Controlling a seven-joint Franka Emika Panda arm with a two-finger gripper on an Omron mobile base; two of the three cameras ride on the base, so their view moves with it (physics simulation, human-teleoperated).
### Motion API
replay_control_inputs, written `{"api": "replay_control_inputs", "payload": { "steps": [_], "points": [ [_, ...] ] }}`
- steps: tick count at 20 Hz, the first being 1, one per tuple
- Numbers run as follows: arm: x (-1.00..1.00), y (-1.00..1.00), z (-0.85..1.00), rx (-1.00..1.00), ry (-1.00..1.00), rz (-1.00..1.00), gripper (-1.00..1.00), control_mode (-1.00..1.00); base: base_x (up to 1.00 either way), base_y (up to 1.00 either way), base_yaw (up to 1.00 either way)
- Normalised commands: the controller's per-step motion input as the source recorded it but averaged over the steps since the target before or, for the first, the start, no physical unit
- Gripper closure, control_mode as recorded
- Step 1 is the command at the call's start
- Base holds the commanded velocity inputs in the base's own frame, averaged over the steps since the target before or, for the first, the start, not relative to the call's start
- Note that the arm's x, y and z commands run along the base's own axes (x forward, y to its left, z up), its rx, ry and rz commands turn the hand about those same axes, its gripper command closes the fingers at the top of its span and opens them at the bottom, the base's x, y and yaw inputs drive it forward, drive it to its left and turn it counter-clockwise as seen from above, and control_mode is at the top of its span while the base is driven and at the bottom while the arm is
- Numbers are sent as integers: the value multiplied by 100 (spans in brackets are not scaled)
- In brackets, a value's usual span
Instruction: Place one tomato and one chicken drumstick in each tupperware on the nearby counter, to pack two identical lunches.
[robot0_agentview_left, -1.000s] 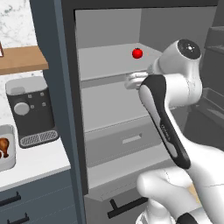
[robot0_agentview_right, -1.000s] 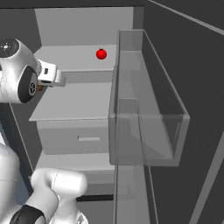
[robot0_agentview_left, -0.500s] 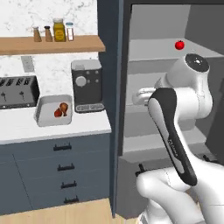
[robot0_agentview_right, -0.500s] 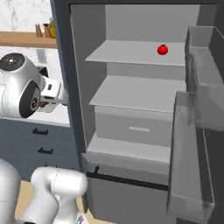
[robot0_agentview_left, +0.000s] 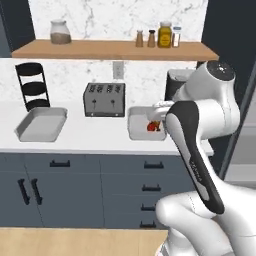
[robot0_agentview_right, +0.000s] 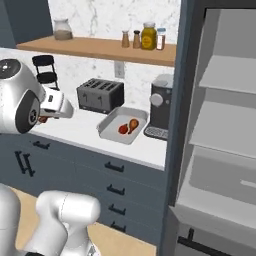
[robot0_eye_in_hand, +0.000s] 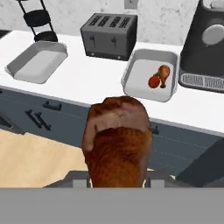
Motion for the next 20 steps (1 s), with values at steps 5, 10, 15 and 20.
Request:
{"api": "replay_control_inputs", "payload": {
  "steps": [5, 10, 15, 20],
  "points": [
    [0, 0, 0, 0, 0, 0, 100, 100, 100, 100, -11],
    [0, 0, 0, 0, 0, 0, 100, 100, 100, 100, -33],
    [0, 0, 0, 0, 0, 0, 100, 100, 88, 100, -49],
    [1, 20, -20, 0, 8, -7, 100, -100, 7, 80, -34]
  ]
}}
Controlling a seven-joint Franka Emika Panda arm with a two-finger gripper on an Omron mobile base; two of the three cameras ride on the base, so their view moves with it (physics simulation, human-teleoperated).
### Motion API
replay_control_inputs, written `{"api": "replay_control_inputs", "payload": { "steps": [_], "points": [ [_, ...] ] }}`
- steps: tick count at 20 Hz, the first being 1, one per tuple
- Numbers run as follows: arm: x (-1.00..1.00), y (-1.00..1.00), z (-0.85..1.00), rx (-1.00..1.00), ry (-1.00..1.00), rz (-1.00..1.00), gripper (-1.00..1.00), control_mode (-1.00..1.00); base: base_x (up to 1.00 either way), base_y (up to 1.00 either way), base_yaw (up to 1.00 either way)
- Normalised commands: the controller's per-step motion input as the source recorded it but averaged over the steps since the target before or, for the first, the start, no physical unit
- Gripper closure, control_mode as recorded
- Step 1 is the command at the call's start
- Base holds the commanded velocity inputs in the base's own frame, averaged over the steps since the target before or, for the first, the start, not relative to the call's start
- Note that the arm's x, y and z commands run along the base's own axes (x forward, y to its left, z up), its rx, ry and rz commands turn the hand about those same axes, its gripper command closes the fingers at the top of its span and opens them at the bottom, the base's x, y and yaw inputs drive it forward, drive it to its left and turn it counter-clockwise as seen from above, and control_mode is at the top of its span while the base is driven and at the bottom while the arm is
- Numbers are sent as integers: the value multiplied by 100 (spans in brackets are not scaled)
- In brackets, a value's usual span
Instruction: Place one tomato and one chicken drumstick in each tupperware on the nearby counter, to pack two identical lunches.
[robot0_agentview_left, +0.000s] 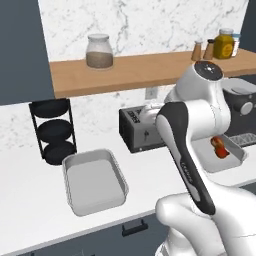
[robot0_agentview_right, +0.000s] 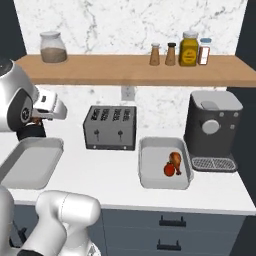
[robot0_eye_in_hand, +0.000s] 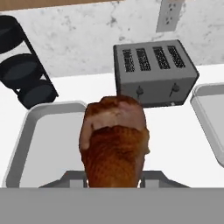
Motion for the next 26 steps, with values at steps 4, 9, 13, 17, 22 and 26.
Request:
{"api": "replay_control_inputs", "payload": {
  "steps": [4, 9, 13, 17, 22, 26],
  "points": [
    [21, 99, -100, 0, 35, -23, 100, -100, 0, 0, 0],
    [46, 100, -100, 12, 31, -7, 100, -100, 0, 0, 0],
    [100, 100, -100, 25, 37, -1, 100, -100, 0, 0, 0],
    [100, 100, -100, 10, 30, -2, 100, -100, 0, 0, 0],
    [97, 100, -100, -24, 8, -1, -100, -100, 0, 0, 0],
    [22, 27, -64, -29, -17, 0, -100, -100, 0, 0, 0]
  ]
}}
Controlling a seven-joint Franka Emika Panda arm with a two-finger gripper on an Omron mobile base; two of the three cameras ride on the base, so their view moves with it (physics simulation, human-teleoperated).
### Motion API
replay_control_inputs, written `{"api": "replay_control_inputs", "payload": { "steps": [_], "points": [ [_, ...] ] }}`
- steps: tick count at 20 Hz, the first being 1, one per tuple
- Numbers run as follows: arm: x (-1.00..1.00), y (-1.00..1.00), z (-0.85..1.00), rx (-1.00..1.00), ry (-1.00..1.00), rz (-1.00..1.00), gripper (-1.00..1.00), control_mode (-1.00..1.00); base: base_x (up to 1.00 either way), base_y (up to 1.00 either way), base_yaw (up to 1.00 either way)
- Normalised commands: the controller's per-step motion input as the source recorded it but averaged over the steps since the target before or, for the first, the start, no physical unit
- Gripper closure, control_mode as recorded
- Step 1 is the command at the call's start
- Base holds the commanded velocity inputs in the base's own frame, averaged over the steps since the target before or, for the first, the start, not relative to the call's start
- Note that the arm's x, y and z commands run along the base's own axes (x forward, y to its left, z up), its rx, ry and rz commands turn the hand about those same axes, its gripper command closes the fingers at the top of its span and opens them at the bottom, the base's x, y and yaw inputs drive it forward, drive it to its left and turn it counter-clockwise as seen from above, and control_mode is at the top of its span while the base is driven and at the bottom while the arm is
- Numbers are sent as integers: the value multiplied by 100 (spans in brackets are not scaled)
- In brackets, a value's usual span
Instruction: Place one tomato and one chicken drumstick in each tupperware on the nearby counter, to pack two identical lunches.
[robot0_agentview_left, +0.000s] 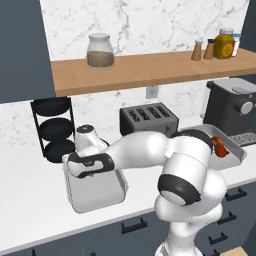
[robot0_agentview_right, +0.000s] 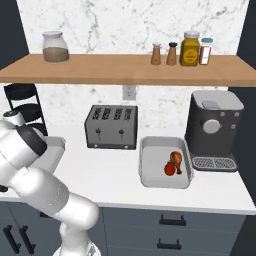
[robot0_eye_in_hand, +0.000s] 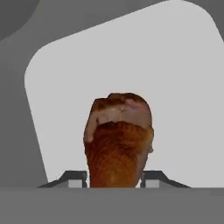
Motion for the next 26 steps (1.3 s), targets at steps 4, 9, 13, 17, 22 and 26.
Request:
{"api": "replay_control_inputs", "payload": {
  "steps": [4, 9, 13, 17, 22, 26],
  "points": [
    [0, 1, -14, -7, -17, 0, -100, -100, 0, 0, 0],
    [-15, -21, 55, 1, -29, 0, -100, -100, 0, 0, 0],
    [-72, -75, 100, 10, -28, 0, -100, -100, 0, 0, 0],
    [-100, -100, 100, 17, -20, 0, -100, -100, 0, 0, 0],
    [-100, -100, 100, 19, -19, 0, -100, -100, 0, 0, 0],
    [-100, -100, 94, 19, -17, 4, -100, -100, 0, 0, 0]
  ]
}}
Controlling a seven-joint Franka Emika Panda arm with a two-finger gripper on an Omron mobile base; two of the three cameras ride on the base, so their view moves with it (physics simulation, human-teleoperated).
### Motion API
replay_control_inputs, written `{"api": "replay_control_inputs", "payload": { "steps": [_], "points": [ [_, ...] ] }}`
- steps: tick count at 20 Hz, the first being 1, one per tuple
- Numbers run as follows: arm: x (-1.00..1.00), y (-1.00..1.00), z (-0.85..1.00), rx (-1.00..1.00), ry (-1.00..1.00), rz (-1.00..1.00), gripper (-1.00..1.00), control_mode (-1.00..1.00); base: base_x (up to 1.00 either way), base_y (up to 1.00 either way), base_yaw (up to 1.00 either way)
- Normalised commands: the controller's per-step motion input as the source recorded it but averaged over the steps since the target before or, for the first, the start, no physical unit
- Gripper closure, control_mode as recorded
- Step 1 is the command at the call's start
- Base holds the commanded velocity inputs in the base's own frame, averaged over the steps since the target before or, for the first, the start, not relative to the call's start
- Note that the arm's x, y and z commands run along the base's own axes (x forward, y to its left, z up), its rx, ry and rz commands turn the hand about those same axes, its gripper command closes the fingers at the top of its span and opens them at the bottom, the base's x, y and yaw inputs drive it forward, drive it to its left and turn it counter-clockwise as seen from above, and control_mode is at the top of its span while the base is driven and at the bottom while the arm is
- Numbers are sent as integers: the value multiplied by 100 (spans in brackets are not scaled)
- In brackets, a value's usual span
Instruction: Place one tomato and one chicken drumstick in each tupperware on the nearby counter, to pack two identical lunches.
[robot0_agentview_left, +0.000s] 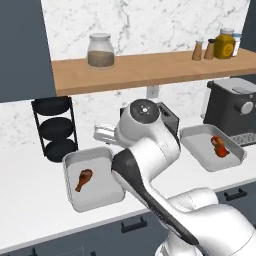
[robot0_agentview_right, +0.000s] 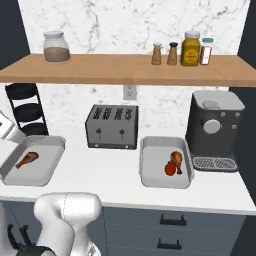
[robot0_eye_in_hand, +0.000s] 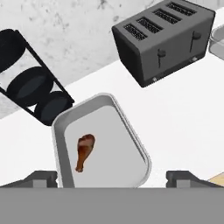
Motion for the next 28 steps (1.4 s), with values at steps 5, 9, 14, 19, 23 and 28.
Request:
{"api": "replay_control_inputs", "payload": {
  "steps": [5, 9, 14, 19, 23, 28],
  "points": [
    [-80, -80, 66, 13, -10, 2, -100, 100, -20, -20, 0],
    [0, 0, 0, 0, 0, 0, -100, 100, -100, -100, 0],
    [0, 0, 0, 0, 0, 0, -100, 100, -100, -100, -12],
    [0, 0, 0, 0, 0, 0, -100, 100, -78, -100, -46],
    [0, 0, 0, 0, 0, 0, -100, 100, -8, -100, -47],
    [0, 0, 0, 0, 0, 0, -100, 100, 57, -100, -15]
  ]
}}
